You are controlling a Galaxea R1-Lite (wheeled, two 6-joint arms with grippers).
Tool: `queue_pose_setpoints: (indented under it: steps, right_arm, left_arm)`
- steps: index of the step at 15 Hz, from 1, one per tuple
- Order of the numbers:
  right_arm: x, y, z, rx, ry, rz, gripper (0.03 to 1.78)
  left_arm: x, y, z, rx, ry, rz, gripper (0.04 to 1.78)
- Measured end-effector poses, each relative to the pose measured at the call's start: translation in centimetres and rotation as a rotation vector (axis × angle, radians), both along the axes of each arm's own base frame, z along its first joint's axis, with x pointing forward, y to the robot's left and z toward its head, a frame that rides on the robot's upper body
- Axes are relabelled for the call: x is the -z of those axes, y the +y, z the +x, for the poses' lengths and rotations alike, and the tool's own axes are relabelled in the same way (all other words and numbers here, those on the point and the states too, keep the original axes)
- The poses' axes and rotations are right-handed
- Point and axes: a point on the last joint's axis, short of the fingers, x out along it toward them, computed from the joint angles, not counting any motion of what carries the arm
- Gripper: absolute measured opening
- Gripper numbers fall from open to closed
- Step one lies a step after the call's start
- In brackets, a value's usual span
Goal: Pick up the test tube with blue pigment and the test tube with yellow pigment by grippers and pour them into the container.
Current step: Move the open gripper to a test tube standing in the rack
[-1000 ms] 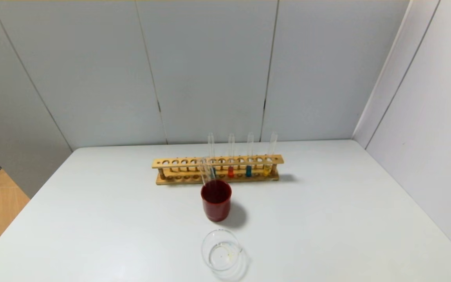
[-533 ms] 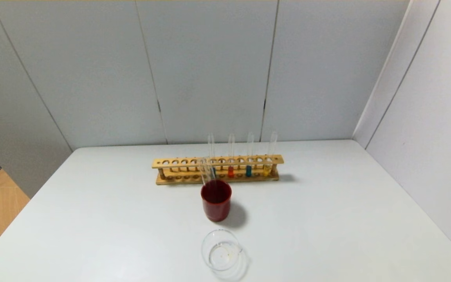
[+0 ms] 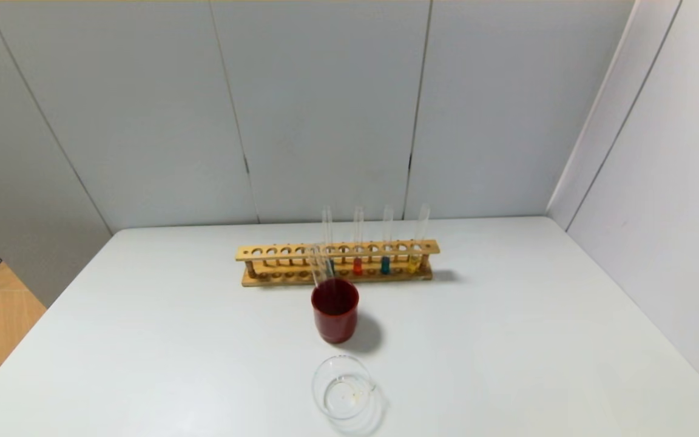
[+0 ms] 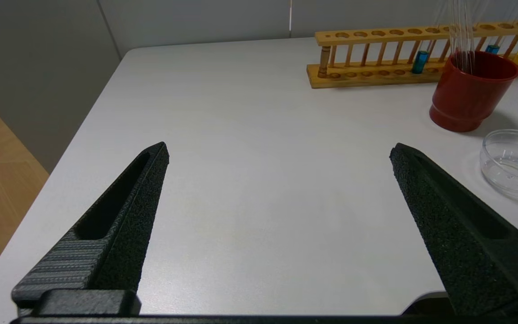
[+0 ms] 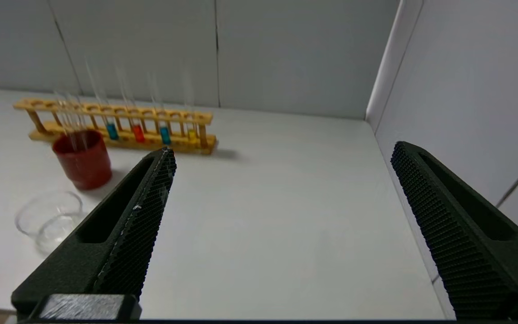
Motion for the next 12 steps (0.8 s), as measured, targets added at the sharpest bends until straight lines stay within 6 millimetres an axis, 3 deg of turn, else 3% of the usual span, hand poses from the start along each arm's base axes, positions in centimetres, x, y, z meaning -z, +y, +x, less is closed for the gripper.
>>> queue_pose_setpoints:
  steps: [2,5,8,12]
  right_arm:
    - [-3.3,0.0,1.3,-0.016,0.010,0.021,1.75]
    - [-7.1,0.2,5.4,-0.053,0.079,0.075,1.75]
    - [-8.8,0.5,12.3,-0.090,0.143,0.115,1.75]
    - [-7.9,1.1,23.1,-0.122,0.178,0.130,1.75]
  left_arm:
    - [0.0,0.0,0.0,0.000,0.000,0.000,1.74]
    - [0.0,0.0,0.0,0.000,0.000,0.001,1.74]
    - [0.0,0.0,0.0,0.000,0.000,0.001,1.74]
    - [0.0,0.0,0.0,0.000,0.000,0.001,1.74]
